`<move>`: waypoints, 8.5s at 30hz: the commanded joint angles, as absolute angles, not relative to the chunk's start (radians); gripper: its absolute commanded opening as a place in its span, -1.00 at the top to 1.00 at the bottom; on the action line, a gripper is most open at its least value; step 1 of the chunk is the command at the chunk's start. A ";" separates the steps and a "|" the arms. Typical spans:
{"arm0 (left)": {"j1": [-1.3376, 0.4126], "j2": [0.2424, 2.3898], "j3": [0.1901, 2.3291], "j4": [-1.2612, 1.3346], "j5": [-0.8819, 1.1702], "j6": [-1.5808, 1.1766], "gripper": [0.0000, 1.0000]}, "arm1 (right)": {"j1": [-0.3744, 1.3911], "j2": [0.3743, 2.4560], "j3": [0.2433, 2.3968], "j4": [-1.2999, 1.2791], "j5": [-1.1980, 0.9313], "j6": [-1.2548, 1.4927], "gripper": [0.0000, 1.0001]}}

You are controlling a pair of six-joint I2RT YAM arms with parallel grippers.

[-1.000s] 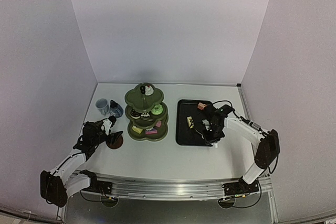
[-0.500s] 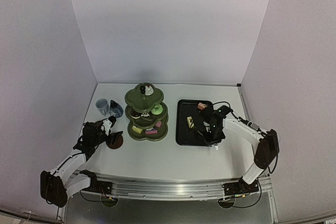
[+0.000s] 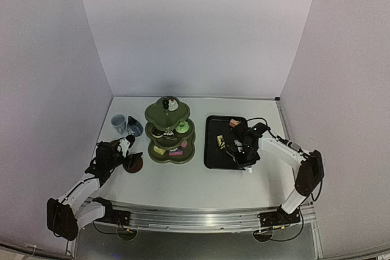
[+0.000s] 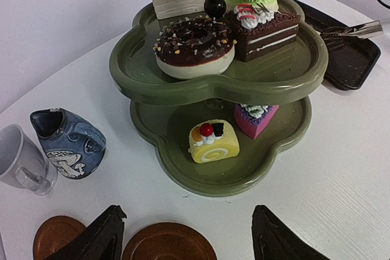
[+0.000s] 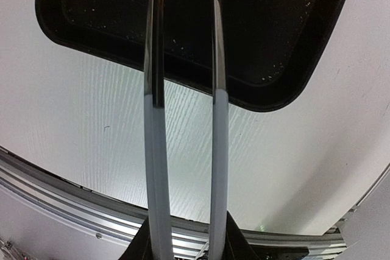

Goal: Serve the afternoon tea

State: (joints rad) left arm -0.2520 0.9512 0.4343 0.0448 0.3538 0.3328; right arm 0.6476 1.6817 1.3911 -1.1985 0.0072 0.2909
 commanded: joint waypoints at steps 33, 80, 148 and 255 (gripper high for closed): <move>-0.248 0.948 0.436 0.074 0.343 0.353 -0.45 | 0.651 1.771 1.476 -1.032 0.045 0.293 0.80; -0.202 0.937 0.449 0.064 0.328 0.224 -0.48 | 0.892 1.763 2.243 -0.994 -0.018 0.009 1.00; -0.183 0.932 0.422 0.083 0.345 0.231 -0.49 | 0.982 1.985 2.401 -1.247 0.169 -0.008 0.51; -0.184 0.961 0.406 0.108 0.351 0.270 -0.52 | 0.384 1.797 1.527 -1.102 0.042 0.291 0.47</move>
